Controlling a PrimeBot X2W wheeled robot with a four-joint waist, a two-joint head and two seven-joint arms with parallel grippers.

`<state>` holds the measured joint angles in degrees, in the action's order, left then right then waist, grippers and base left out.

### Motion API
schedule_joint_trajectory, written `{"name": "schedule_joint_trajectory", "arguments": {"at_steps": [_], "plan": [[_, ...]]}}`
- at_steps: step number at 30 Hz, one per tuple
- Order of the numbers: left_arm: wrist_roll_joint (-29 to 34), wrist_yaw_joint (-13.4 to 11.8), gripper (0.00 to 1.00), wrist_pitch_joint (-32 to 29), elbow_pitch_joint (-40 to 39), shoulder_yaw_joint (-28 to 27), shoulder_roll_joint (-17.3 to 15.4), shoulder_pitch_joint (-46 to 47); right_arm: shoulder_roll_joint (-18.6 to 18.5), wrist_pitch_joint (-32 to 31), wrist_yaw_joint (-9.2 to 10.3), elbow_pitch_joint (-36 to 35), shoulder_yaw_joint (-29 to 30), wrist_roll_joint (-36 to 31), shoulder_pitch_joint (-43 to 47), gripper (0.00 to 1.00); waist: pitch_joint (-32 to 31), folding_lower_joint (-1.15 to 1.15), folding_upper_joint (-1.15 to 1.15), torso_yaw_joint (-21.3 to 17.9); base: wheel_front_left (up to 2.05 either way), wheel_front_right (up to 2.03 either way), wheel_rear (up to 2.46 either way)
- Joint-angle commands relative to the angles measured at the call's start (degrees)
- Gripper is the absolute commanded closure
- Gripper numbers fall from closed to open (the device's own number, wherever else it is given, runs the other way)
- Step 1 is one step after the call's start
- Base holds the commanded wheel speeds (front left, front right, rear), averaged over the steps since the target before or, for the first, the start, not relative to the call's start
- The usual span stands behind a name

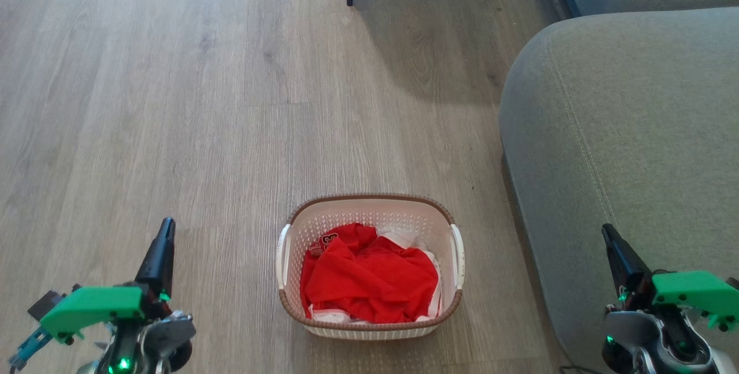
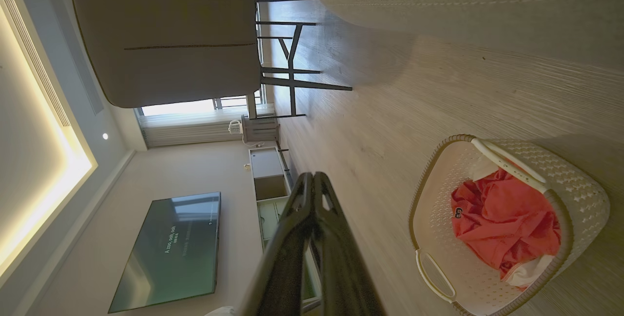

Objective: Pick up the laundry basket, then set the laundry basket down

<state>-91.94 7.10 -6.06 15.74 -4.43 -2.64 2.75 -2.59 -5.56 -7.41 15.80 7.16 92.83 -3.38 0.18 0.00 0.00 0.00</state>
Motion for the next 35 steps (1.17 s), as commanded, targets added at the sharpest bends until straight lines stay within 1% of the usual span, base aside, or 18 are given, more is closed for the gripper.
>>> {"name": "schedule_joint_trajectory", "arguments": {"at_steps": [1, 35], "plan": [[-0.2, 0.4, 1.0, -0.5, -1.7, -2.1, -0.3, 3.4, -0.6, -0.6, -0.08, -1.8, -1.0, -0.3, -2.8, 1.0, 0.0, 0.0, 0.0, 0.0, 0.0, 0.0, 0.0], [-0.2, 0.4, 1.0, -0.5, -1.7, -2.1, -0.2, 3.4, -0.5, -0.7, -0.08, -1.8, -0.9, -0.5, -2.8, 1.0, 0.0, 0.0, 0.0, 0.0, 0.0, 0.0, 0.0]]}}
